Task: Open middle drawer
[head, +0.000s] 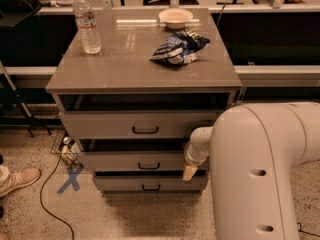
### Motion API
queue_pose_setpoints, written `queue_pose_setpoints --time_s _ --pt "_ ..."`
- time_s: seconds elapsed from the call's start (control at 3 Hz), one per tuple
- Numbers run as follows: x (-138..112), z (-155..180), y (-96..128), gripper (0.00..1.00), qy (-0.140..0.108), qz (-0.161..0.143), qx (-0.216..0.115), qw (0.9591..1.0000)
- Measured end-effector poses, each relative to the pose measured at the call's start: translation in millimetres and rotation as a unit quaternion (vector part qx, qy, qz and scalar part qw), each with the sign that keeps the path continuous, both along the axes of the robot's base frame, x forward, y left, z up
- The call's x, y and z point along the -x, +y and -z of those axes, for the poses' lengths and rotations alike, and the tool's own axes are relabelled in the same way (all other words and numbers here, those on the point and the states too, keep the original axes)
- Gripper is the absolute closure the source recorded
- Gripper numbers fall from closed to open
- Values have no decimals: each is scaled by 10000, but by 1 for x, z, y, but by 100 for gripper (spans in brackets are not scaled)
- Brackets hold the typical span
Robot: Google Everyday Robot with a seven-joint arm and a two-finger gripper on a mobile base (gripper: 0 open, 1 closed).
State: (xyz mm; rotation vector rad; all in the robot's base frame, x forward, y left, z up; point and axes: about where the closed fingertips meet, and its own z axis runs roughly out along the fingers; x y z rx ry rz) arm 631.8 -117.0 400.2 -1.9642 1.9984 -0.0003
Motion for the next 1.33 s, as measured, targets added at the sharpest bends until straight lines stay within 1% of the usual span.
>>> queue_pose_setpoints --time_s 0.67,1.0,1.33 --pt "18 -2 -17 65 -19 257 -41 9997" --pt "32 -5 -20 96 -3 313 -57 9995" --pt "32 -5 -20 100 -3 313 -57 9995"
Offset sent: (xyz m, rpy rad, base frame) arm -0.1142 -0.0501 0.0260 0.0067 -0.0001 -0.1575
